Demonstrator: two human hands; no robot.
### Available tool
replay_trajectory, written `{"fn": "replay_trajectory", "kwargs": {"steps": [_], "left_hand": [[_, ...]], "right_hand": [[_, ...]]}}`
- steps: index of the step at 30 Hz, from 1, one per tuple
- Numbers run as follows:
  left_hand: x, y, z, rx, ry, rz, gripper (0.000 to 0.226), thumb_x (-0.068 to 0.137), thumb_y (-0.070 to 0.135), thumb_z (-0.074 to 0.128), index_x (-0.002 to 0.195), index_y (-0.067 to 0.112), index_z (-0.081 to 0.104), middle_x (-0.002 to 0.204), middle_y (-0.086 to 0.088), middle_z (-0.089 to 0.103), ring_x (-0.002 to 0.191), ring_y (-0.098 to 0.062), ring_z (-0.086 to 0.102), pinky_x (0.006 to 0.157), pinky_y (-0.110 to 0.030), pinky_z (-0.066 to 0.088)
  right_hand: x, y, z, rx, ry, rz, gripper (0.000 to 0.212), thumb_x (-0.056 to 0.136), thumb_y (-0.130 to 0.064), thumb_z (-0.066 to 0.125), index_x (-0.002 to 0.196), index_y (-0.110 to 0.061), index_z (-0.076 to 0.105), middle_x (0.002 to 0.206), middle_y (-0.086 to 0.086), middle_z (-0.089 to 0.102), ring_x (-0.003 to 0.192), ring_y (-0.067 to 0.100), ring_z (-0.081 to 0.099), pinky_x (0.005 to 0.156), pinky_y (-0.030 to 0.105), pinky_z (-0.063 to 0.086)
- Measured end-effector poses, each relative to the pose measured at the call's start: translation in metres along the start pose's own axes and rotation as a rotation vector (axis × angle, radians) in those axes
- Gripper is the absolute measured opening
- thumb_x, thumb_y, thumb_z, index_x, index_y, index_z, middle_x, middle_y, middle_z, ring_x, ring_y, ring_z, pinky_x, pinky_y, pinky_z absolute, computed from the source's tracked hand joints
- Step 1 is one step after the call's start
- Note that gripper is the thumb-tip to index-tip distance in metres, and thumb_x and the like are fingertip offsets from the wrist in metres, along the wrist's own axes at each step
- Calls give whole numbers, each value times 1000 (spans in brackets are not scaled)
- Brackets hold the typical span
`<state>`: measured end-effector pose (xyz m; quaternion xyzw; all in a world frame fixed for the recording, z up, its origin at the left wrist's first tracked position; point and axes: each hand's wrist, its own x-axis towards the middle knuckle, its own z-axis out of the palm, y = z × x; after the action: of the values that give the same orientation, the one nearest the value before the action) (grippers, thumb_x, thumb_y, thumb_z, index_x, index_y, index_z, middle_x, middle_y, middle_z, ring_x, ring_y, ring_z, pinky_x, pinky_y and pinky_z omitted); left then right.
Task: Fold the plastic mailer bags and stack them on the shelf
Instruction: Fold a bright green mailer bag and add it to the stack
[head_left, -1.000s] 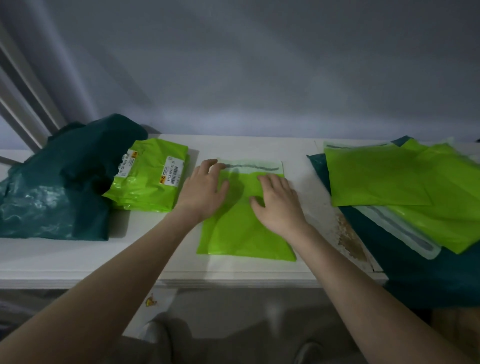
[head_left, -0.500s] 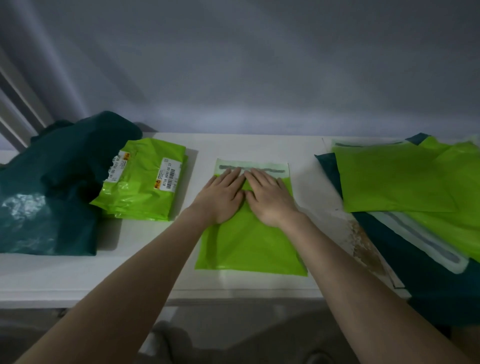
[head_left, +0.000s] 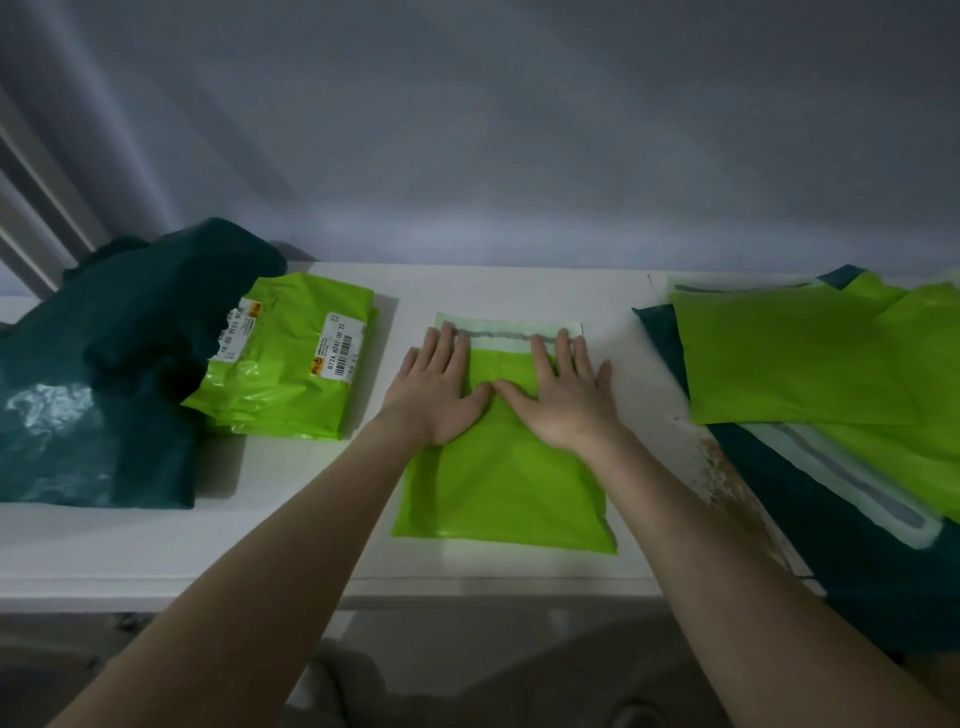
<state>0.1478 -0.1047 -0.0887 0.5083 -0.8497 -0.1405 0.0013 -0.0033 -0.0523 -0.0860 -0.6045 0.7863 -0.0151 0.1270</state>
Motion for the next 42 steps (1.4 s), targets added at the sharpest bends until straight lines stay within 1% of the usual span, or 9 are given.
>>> {"fn": "replay_trajectory", "kwargs": {"steps": [10,15,22,25,27,30,34,38,42], "left_hand": [[-10,-5,-15,-268,85,19,71,96,43,39,151,17,2,157,-9,-14,146,-20,-9,117,-33,-3],[-23,-9,-29,-377,274,-22,57,89,16,56,140,3,32,146,-20,26,133,-34,35,110,-33,25],[-34,-10,-37,-317,112,-178,59,84,28,67,131,4,41,129,-19,50,114,-33,52,92,-32,40],[-40,-13,-40,-477,66,-292,59,82,27,69,129,5,42,122,-16,56,107,-31,56,89,-35,49],[-44,-12,-41,-701,37,-363,55,82,21,69,127,5,43,106,-13,60,84,-25,61,73,-32,56],[-48,-10,-39,-937,12,-436,52,83,15,69,127,5,44,80,-6,56,62,-13,54,46,-14,50],[-44,-15,-34,-982,65,-439,48,82,13,70,125,-2,52,87,-11,61,64,-12,53,66,-19,52],[-44,-12,-36,-988,81,-386,27,81,5,69,108,6,64,82,-7,60,52,-3,54,43,-3,41],[-41,-7,-36,-1048,123,-408,14,79,3,71,79,15,63,65,0,52,53,-7,47,38,-7,36]], "right_hand": [[-9,15,-16,352,201,-121,68,96,-45,41,151,-21,10,159,-3,-11,146,18,-9,119,47,5],[-23,25,-29,372,204,24,65,87,-31,59,143,-15,30,148,11,26,137,29,20,106,40,30],[-44,26,-39,397,106,137,61,82,-30,63,133,-12,35,132,15,37,124,33,37,96,35,38],[-51,28,-41,457,60,144,65,82,-27,64,135,-9,32,131,15,38,119,30,45,87,30,41],[-55,29,-39,498,53,162,64,82,-23,65,134,-8,32,127,15,42,111,29,49,77,27,39],[-57,28,-33,611,75,202,59,81,-16,65,131,-9,33,122,17,46,94,24,48,63,26,36],[-56,25,-30,697,123,234,59,79,-7,63,129,-9,32,116,19,49,91,25,50,51,23,31],[-52,22,-30,753,139,264,55,81,0,60,128,-7,33,108,14,52,76,17,51,56,25,37],[-51,19,-32,778,117,329,52,82,-1,60,129,-4,38,122,14,50,99,24,50,76,27,39]]}}
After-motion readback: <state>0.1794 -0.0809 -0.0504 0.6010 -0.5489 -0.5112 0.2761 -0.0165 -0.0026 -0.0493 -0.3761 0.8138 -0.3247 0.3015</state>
